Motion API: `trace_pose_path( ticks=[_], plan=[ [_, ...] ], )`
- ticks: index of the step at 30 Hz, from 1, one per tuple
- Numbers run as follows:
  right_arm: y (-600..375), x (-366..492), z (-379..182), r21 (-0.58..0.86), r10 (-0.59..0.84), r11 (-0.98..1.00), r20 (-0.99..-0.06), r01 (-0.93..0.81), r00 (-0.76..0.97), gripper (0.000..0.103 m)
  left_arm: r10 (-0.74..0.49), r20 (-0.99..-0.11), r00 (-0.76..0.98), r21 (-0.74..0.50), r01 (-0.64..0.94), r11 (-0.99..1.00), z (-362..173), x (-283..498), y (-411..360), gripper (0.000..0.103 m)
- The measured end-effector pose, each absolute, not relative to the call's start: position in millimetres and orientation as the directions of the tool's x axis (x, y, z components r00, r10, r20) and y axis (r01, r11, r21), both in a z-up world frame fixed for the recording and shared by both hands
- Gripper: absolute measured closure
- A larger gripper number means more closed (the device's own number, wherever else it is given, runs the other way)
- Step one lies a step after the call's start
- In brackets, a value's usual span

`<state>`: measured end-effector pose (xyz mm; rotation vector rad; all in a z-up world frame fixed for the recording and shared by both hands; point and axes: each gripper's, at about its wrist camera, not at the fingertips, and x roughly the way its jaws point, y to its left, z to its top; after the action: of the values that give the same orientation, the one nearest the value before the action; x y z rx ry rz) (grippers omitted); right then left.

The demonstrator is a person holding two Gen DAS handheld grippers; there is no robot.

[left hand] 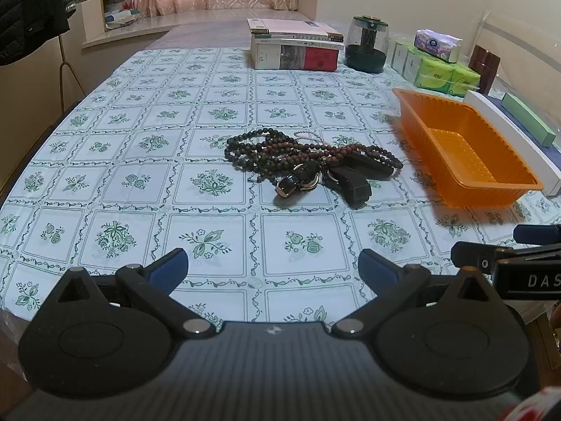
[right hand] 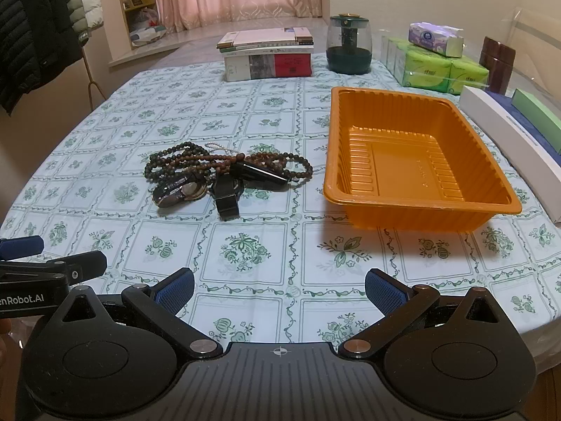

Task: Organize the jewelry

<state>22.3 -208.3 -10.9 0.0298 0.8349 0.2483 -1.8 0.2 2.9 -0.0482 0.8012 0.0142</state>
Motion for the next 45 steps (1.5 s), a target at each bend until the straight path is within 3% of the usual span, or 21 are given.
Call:
trace_pose_path(
  ticks=[45],
  plan=[
    [-208.6, 21.3, -9.0, 0.125, 0.23, 0.971, -0.727, -0.205, 0.646, 0.0, -0.019, -0.72, 0.694, -0.047, -0.021, 0.999, 2.5, -2.7, -4.3, 0.001]
  ],
)
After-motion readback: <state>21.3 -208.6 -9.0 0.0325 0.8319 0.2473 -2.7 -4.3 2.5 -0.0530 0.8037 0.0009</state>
